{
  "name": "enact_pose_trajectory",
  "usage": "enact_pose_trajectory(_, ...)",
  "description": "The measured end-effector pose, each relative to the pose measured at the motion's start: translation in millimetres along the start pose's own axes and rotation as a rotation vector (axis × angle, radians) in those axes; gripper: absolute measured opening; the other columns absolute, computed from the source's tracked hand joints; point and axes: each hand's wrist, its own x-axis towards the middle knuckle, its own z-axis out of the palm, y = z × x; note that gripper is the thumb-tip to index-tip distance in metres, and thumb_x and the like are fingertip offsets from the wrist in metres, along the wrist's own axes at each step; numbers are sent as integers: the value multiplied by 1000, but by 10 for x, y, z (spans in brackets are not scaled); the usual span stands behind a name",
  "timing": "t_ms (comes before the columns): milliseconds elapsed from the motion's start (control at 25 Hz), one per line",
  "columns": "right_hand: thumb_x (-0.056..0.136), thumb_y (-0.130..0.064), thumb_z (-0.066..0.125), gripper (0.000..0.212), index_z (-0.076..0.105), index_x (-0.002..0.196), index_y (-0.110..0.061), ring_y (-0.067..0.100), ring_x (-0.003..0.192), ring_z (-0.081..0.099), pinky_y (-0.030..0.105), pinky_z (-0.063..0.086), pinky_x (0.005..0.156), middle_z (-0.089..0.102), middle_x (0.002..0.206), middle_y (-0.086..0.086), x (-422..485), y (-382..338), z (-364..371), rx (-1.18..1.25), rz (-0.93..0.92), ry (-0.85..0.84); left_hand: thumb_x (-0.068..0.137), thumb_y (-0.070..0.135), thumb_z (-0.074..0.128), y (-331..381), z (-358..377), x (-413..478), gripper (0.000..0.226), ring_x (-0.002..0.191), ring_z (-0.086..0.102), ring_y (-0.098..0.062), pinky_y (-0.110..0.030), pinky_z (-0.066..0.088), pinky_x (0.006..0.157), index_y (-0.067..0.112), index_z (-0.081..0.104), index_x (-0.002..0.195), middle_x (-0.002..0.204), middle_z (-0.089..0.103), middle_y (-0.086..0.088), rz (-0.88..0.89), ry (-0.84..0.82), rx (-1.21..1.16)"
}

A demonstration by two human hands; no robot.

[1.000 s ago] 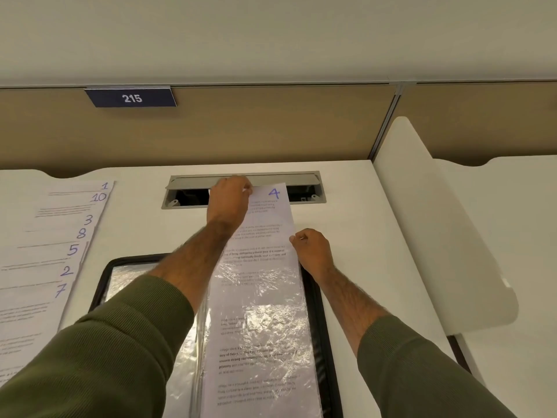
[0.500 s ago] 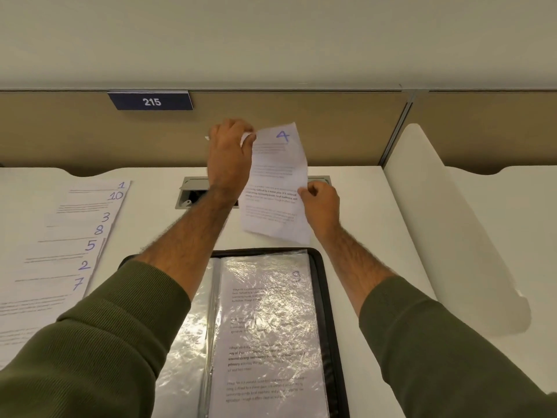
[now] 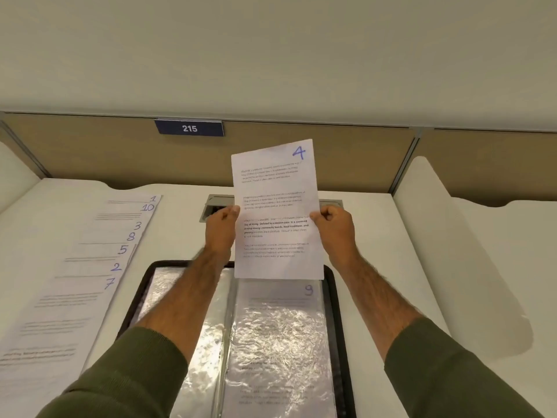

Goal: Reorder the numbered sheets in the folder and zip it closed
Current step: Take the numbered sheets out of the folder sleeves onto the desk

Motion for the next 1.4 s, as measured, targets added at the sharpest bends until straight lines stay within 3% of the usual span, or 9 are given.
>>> enact_pose_trajectory(120, 94, -15, 65, 15, 69, 88, -2, 28, 78, 70, 46, 60, 73, 74, 88, 13, -232, 74, 134, 33, 73, -28, 101, 19, 59, -158, -291, -220, 13, 99, 72, -28, -46, 60, 86, 17, 72, 98, 102, 76, -3, -85, 6, 4)
enact_pose_trajectory(280, 96, -18, 64, 19, 68, 88, -1, 32, 85, 71, 46, 61, 78, 73, 88, 11, -586, 164, 617, 18, 121, -126, 98, 18, 64, -209, -928, -491, 13, 89, 73, -30, -44, 61, 81, 14, 71, 87, 93, 76, -7, -78, 160, 25)
enact_pose_trajectory(400, 95, -21, 66, 25, 62, 80, 0, 35, 82, 71, 47, 60, 76, 72, 86, 15, -911, 173, 1170, -5, 138, -227, 98, 24, 62, -248, -1613, -660, 24, 79, 70, -26, -37, 60, 73, 10, 71, 81, 85, 75, -5, -53, 279, 145)
enact_pose_trajectory(520, 91, -18, 69, 24, 58, 71, -12, 30, 75, 69, 42, 59, 70, 71, 81, 12, -1348, 205, 1783, -29, 157, -325, 99, 27, 60, -357, -2367, -788, 30, 81, 70, -30, -41, 59, 73, 4, 71, 83, 86, 75, -9, -73, 378, 255)
enact_pose_trajectory(640, 85, -17, 69, 19, 58, 70, -10, 34, 81, 72, 49, 60, 70, 72, 82, 14, -1745, 294, 2378, -62, 180, -417, 100, 25, 59, -521, -3105, -842, 26, 81, 69, -27, -35, 54, 68, 9, 71, 82, 85, 73, -5, -76, 412, 299)
enact_pose_trajectory(760, 84, -16, 66, 22, 54, 67, -14, 28, 74, 71, 48, 60, 70, 70, 79, 12, -2090, 360, 2956, -123, 206, -420, 100, 22, 59, -688, -3757, -873, 24, 81, 68, -24, -32, 49, 64, 10, 71, 83, 87, 72, -3, -81, 403, 329)
enact_pose_trajectory(960, 86, -16, 69, 20, 57, 71, -12, 21, 68, 70, 27, 54, 57, 70, 78, 10, -2809, 433, 3765, -213, 291, -329, 100, 21, 59, -1047, -4748, -822, 21, 80, 67, -21, -34, 51, 67, 15, 70, 83, 84, 72, 0, -115, 305, 461)
enact_pose_trajectory(1200, 89, -12, 66, 31, 50, 63, -13, 13, 58, 53, 27, 45, 55, 55, 64, 3, -3312, 535, 4259, -318, 366, -254, 100, 20, 59, -1287, -5407, -800, 23, 75, 67, -15, -25, 47, 61, 12, 70, 82, 80, 72, 1, -153, 146, 565)
enact_pose_trajectory(1400, 86, -8, 65, 27, 52, 63, -13, 14, 58, 54, 29, 45, 54, 57, 65, 4, -3440, 493, 4373, -376, 392, -195, 99, 20, 61, -1307, -5557, -671, 15, 75, 64, -6, -16, 41, 59, 14, 70, 88, 83, 70, 7, -129, 75, 640)
